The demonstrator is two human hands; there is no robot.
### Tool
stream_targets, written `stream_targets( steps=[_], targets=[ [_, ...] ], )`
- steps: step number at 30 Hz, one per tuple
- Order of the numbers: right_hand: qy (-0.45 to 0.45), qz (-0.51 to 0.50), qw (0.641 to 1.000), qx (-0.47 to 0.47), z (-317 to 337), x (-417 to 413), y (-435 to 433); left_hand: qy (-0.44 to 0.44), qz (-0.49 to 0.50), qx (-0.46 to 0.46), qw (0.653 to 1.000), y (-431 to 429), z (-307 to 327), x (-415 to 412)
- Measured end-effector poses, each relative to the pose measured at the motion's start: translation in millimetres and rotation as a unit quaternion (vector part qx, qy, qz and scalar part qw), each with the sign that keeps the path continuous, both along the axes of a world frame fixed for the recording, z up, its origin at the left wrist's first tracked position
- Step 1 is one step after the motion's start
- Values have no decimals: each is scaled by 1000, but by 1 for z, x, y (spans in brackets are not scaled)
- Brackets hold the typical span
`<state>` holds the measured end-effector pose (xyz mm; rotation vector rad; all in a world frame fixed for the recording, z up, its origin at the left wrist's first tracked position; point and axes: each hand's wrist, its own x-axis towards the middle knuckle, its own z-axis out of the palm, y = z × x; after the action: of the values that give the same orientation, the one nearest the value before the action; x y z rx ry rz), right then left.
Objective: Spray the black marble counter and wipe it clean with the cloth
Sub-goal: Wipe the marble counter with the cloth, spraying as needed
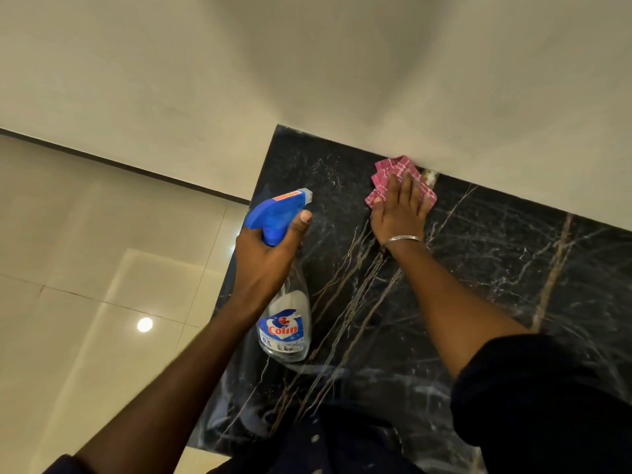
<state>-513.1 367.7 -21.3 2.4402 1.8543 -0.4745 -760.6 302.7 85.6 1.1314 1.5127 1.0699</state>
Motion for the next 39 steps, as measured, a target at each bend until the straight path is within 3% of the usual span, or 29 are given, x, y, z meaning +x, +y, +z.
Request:
stream_targets(
  steps=[3,10,14,20,25,31,35,39],
  targets=[
    [4,-4,1000,-18,4,-38,4,20,1,9,1000,-8,10,-5],
    [0,209,978,-21,6,-152,6,124,7,-12,992,-29,26,-32],
    [-12,295,955,-15,8,-141,5,211,-26,-72,974,-29,21,-53],
    [-11,218,976,20,2,-66,-25,239,-51,-87,966,-32,13,-64],
    [9,155,988,16,5,-84,-23,208,-27,-97,973,-38,9,-60],
    [-2,254,967,-11,4,-158,24,201,7,-109,973,-47,10,-66],
    [-12,304,951,-47,11,-166,65,230,18,-123,965,-53,13,-78],
    [-20,329,943,-39,11,-167,45,217,29,-128,967,-57,15,-91]
  ],
)
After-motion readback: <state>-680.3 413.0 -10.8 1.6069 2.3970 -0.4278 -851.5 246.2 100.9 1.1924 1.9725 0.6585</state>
